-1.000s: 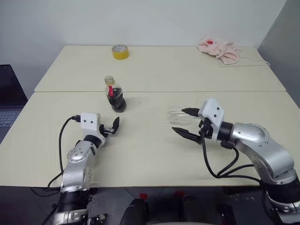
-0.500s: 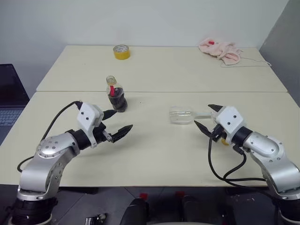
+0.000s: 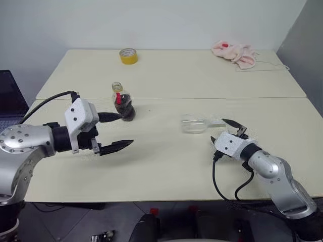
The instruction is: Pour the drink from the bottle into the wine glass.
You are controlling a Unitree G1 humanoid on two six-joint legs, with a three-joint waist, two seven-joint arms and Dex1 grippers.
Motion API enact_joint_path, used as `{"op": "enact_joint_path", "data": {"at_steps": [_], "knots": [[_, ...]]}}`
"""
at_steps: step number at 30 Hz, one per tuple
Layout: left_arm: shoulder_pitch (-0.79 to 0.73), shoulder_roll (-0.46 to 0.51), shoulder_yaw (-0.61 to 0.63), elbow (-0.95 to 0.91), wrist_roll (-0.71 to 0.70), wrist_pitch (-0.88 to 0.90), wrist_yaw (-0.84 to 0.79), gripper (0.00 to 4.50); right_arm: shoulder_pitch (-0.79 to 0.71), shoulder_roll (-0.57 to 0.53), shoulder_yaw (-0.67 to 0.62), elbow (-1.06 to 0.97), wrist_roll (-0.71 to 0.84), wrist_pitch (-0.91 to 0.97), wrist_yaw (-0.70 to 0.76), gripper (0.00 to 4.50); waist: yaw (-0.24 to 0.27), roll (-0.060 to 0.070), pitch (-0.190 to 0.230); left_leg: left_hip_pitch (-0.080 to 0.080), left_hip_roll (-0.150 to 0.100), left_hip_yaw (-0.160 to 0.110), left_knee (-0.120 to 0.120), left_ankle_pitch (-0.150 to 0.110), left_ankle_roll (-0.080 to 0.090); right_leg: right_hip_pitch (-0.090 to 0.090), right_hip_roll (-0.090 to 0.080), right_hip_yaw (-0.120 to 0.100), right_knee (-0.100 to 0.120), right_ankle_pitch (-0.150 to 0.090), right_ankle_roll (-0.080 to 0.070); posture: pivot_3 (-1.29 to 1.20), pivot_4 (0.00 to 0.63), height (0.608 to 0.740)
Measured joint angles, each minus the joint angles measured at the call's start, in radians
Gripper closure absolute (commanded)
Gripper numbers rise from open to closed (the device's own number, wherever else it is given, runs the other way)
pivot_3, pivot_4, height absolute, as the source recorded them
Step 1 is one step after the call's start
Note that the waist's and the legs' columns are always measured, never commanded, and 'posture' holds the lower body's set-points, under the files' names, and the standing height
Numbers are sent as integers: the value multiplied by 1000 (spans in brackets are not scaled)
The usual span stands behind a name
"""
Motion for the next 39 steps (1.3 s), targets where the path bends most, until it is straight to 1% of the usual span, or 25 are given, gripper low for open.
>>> {"op": "enact_joint_path", "data": {"at_steps": [5, 12, 16, 21, 24, 27, 31, 32, 36, 37, 39], "knots": [[-7, 0, 4, 1, -22, -4, -23, 40, -49, 40, 40, 92, -150, 28, -32, 560, 0, 0, 0, 0, 0, 0, 0, 0, 0, 0, 0, 0, 0, 0, 0, 0, 150, 740], [-20, -16, -9, -1, -25, -5, -14, 40, -110, 89, 98, 223, -269, 21, -55, 560, -2, 0, 0, 0, 0, 1, 0, 0, 0, -1, 0, 0, 1, 0, 0, 0, 150, 740], [-22, -32, -37, -6, -24, -6, 0, 40, -163, 151, 134, 294, -350, 28, -81, 560, -3, 0, 0, 0, 0, 1, 0, 0, 0, -1, 1, 0, 1, 0, 0, 0, 150, 740], [-24, -40, -49, -8, -17, -7, 5, 40, -194, 219, 132, 354, -379, 38, -119, 560, -9, -1, 0, 1, 0, 1, 0, 0, 0, -1, 1, 1, 1, 0, 0, 0, 150, 740], [-25, -45, -52, -9, -15, -7, 10, 40, -208, 236, 132, 384, -389, 37, -142, 560, -13, -1, 0, 1, 0, 1, 0, 0, 0, -1, 1, 1, 2, 0, 0, 0, 150, 740], [-26, -47, -53, -9, -13, -8, 14, 0, -217, 241, 131, 411, -390, 26, -153, 1150, -18, -1, 0, 1, 0, 1, 0, 0, 0, -1, 1, 1, 2, 0, 0, 0, 150, 740], [-26, -49, -53, -9, -10, -8, 21, 0, -223, 242, 129, 449, -389, 24, -167, 2445, -18, -1, 0, 0, 0, 0, 0, 0, 0, -1, 1, 1, 2, 0, 0, 0, 150, 740], [-26, -49, -53, -9, -10, -8, 21, 0, -223, 242, 127, 452, -389, 23, -170, 2838, -18, -1, 0, 0, 0, 1, 0, 0, 0, -1, 0, 1, 2, 0, 0, 0, 150, 740], [-26, -50, -54, -9, -9, -8, 22, 0, -229, 240, 118, 451, -397, 20, -187, 4116, -19, -1, 0, 0, 0, 0, 0, 0, 0, -1, 0, 1, 2, 0, 0, 0, 150, 740], [-25, -51, -54, -9, -7, -8, 22, 0, -233, 238, 106, 451, -401, 21, -196, 4276, -19, -1, 0, 0, 0, 1, 0, 0, 0, -1, 0, 1, 2, 0, 0, 0, 150, 740], [-23, -54, -54, -9, -7, -8, 25, 0, -234, 235, 104, 451, -406, 19, -200, 4339, -21, -1, 0, 0, 0, 1, 0, 0, 0, -1, 1, 1, 2, 0, 0, 0, 150, 740]]}}
